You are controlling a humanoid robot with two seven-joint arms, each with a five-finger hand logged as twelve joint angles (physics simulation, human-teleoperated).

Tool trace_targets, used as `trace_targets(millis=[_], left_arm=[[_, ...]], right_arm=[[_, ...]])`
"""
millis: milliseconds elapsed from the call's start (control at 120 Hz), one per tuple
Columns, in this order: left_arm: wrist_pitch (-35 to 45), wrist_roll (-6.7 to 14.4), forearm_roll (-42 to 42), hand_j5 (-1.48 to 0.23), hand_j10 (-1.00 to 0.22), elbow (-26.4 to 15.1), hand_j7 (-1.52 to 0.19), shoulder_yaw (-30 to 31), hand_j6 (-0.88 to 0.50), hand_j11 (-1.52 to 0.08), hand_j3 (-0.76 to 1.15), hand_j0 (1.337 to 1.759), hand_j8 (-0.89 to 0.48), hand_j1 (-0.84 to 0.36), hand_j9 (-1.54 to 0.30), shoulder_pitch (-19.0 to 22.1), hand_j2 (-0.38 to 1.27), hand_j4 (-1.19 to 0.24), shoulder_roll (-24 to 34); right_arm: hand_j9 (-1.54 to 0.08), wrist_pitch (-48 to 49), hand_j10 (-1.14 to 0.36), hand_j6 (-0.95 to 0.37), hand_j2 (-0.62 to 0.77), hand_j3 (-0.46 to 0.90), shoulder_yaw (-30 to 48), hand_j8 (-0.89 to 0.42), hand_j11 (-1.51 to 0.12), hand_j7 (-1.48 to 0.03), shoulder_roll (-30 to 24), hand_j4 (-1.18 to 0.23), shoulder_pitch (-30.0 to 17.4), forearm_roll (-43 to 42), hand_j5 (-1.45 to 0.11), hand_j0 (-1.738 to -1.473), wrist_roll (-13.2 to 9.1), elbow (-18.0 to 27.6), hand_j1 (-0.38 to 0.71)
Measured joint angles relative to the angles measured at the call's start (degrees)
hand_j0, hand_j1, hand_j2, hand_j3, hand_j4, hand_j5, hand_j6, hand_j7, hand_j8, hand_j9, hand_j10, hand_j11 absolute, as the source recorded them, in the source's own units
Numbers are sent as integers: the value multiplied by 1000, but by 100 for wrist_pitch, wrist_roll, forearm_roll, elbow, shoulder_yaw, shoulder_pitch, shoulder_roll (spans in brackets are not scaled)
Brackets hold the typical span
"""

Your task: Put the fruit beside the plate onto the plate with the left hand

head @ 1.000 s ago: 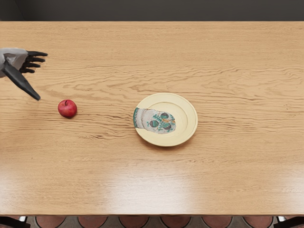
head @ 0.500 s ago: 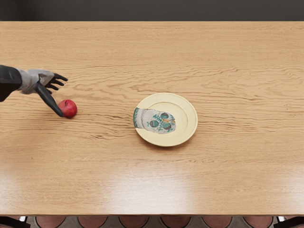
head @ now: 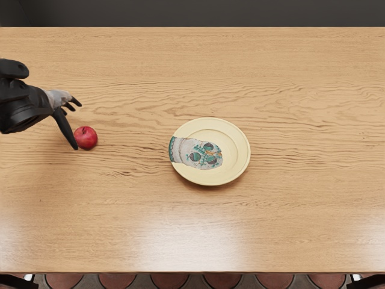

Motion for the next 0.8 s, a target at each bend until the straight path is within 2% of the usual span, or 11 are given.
trace_targets(millis=[208,525,800], left_arm=[[563,101,-3,-212,-164,-144,-212,9,-164,-212,0,1658,-164,154,-212,32,33,-164,-367],[1046,176,-4,-276,-213,-245,-276,11,-213,-275,0,1658,-213,95,-276,222,43,-213,-572],[1132,291,-4,-452,-348,-250,-452,5,-349,-452,0,1658,-349,-68,-452,334,70,-348,-575]], right_arm=[[0,0,0,0,0,0,0,0,0,0,0,0,1,0,0,-1658,0,0,-349],[0,0,0,0,0,0,0,0,0,0,0,0,1,1,0,-1658,0,0,-349],[0,0,0,0,0,0,0,0,0,0,0,0,1,3,0,-1658,0,0,-349]])
